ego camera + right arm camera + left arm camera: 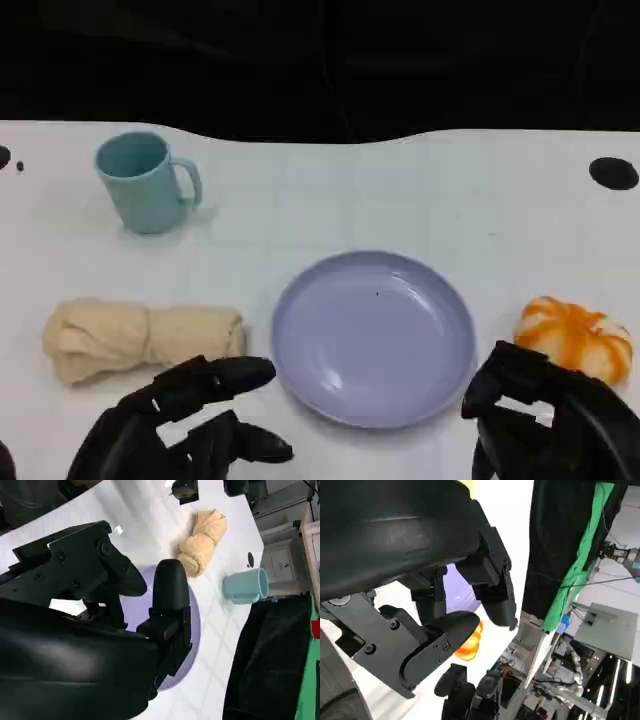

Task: Grasp the towel on the left side of the plate with the left hand and place it into the plate.

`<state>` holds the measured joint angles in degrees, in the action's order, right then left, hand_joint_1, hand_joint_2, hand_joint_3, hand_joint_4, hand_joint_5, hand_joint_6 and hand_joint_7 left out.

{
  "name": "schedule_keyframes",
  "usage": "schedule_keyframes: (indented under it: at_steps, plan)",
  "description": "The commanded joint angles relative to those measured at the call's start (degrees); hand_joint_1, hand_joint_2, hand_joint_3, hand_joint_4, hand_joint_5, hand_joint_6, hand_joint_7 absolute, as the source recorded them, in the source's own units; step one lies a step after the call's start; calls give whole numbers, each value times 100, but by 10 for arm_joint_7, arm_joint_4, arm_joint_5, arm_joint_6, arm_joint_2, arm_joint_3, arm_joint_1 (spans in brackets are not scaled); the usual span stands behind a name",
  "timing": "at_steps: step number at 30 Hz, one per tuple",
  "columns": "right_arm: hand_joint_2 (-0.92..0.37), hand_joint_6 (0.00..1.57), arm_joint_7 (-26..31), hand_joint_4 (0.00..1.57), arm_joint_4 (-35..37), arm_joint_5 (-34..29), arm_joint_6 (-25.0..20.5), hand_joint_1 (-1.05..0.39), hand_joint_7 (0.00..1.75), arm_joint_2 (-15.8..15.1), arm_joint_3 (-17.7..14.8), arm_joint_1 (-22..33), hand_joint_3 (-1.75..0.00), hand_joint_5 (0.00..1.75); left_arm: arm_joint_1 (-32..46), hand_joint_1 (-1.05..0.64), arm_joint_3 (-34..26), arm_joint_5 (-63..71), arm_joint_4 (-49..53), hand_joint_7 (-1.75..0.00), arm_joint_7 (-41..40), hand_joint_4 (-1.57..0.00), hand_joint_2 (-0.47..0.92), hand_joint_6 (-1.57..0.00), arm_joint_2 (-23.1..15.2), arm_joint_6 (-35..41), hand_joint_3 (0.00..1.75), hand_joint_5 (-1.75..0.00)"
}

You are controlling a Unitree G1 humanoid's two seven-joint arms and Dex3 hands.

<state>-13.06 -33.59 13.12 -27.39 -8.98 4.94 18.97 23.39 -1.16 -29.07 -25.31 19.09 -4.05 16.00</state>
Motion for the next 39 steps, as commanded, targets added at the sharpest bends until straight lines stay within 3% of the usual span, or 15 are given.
schedule_keyframes:
  at_steps: [1,4,7,13,16,20,34,39]
  plan:
    - [-69,50,-1,69,-7,4,2,-5,165,-6,-5,3,-115,175,6,-36,-3,4,1,-29,-1,-83,25,-95,-3,-10,142,-95]
    - [-69,50,0,68,-9,2,1,-4,165,-6,-4,5,-115,175,8,-33,-3,3,1,-35,-4,-86,26,-100,1,-11,144,-103]
    - [-69,49,0,68,-9,2,2,-5,164,-6,-4,6,-115,175,9,-29,-3,4,-1,-77,-8,-81,28,-89,4,-10,145,-132]
    - [-69,49,-1,68,-11,0,2,-6,164,-8,-4,6,-114,175,9,-26,0,18,3,-129,-2,-77,40,-76,1,-22,132,-164]
    - [-69,49,0,68,-12,-1,2,-6,164,-7,-4,6,-114,175,8,-26,0,20,7,-141,3,-77,46,-73,-1,-28,123,-172]
    - [-69,49,0,68,-11,-1,2,-5,165,-7,-4,7,-113,175,8,-27,2,22,10,-148,6,-76,50,-71,-5,-32,115,-175]
    - [-68,50,2,70,-14,-7,7,-7,166,-4,3,13,-114,175,8,-27,-7,43,20,-147,2,-72,50,-67,-8,-75,113,-172]
    - [-68,50,6,70,-23,-14,5,-6,166,-4,8,18,-115,175,8,-23,-8,68,28,-143,6,-71,45,-68,-11,-115,122,-171]
